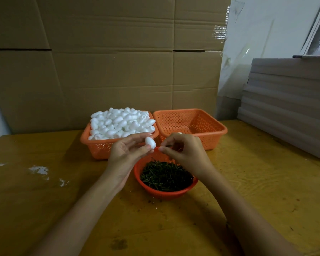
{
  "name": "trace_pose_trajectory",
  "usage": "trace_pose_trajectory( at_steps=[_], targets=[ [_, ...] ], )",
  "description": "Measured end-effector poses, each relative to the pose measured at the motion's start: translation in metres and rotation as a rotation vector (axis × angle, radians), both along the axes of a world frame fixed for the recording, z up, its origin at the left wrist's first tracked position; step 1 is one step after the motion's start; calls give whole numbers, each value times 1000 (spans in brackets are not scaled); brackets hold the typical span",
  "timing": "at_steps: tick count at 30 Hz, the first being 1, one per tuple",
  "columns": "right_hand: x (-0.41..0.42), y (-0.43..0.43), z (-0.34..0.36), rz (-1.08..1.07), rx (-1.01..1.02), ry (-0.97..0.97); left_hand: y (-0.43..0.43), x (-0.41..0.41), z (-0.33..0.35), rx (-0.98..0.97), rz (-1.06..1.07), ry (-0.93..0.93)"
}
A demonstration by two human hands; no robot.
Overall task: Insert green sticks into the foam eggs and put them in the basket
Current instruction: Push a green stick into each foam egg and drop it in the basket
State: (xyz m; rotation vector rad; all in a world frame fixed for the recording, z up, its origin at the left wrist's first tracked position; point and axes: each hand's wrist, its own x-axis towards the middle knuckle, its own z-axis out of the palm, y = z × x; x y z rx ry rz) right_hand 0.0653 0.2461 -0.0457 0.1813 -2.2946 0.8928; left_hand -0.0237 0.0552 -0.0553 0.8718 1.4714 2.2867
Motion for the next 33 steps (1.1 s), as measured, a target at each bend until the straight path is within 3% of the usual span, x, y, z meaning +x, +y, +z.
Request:
trace_pose_trajectory(
  at_steps=[33],
  targets=[
    [-2, 1, 0, 17, -35, 14, -1, 2, 2, 16, -4, 10]
  ],
)
